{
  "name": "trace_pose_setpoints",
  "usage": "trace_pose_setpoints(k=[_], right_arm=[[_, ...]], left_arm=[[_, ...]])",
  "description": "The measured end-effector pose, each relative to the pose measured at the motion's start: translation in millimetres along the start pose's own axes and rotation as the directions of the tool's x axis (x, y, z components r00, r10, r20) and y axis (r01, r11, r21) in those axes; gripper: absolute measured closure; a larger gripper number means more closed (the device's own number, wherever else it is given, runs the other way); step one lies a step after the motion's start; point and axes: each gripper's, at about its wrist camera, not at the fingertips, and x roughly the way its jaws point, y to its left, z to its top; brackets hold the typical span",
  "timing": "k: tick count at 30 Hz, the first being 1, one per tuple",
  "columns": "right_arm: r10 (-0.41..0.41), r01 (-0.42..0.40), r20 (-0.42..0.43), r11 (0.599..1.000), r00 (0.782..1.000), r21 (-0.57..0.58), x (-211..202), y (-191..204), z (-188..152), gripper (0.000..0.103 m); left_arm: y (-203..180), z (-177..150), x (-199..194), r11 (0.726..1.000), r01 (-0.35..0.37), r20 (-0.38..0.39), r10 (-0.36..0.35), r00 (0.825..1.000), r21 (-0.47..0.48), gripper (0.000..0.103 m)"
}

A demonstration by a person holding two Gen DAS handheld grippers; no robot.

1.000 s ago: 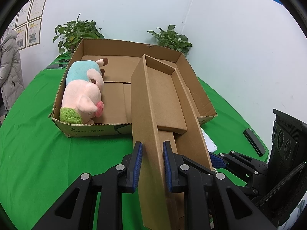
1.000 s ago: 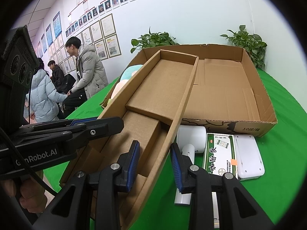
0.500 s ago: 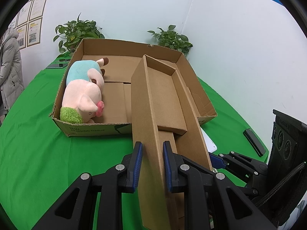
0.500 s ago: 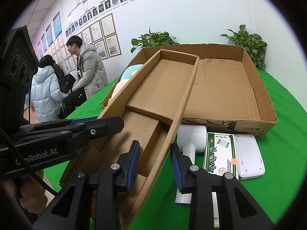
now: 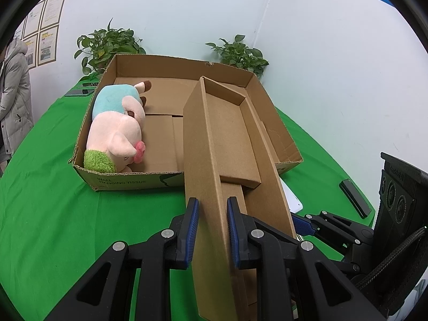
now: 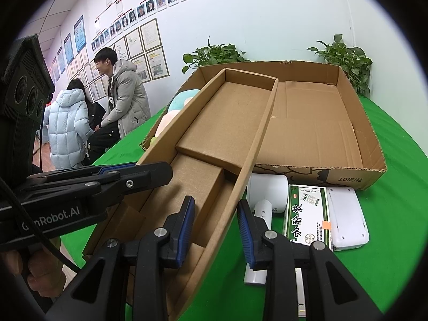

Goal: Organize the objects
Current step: 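Lower the narrow tray with both grippers into the large box beside the pig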

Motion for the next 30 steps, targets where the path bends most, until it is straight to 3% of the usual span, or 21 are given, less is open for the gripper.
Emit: trace_pose_setpoints(k=[12, 20, 30], right_arm=[[-0.007, 0.007, 0.000, 0.999, 1.000, -0.031, -2.3, -0.5, 7.9, 0.072], [-0.002, 0.001, 0.011, 1.000, 1.000, 0.013, -0.4, -6.9, 9.5, 0.072], [-0.039, 0.040, 0.030, 0.999, 0.999, -0.033, 6.3, -9.4, 35.2, 0.072]], left_arm=[[-2.2, 5.5, 2.5, 1.000, 0.009, 0.007, -0.009, 1.000, 0.001, 0.085], [-7.6, 11.8, 5.9, 1.000, -0.001, 0.006, 0.001, 1.000, 0.024, 0.086], [-3.1, 40.1, 11.0, 0.998, 0.017, 0.032, -0.019, 0.999, 0.055, 0.086]])
